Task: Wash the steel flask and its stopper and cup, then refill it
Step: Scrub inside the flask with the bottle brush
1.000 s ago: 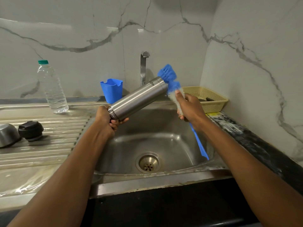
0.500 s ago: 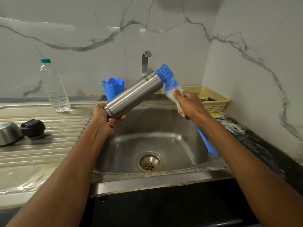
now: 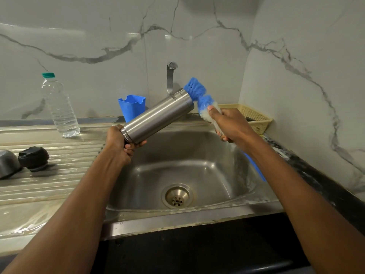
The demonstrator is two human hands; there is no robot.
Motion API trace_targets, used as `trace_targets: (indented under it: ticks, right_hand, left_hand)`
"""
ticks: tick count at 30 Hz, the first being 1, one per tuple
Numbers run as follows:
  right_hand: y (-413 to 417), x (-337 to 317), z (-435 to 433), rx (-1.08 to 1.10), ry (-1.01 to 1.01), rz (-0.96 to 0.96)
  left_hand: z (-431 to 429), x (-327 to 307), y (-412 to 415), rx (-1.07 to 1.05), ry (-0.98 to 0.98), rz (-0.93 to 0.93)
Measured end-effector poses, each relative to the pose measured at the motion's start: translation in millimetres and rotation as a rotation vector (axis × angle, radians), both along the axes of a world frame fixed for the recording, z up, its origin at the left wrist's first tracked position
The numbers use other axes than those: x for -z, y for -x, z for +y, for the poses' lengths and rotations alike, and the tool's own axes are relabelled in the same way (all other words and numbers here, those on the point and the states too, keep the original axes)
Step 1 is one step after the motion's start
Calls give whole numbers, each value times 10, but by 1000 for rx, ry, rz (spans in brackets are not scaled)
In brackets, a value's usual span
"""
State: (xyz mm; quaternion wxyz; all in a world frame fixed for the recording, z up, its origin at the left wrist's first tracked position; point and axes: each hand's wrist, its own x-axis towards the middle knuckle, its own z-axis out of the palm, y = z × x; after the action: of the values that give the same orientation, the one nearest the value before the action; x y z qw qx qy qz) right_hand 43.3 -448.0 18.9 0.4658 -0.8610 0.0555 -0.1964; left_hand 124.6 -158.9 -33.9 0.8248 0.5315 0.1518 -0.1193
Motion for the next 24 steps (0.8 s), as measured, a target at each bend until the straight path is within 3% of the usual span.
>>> trace_targets:
  ticks: [11,18,24]
  right_hand:
    - [40,-21,18,-5,-17,16]
    - [121,61,-75,1,115,53]
    - [55,-41,56,2,-16,30]
  left_hand:
    - [-52,-56,89,-37,-47,-4]
    - [-18,-40,66,-80,-39,0]
    - [-64,-65,117,-45,-81,-23]
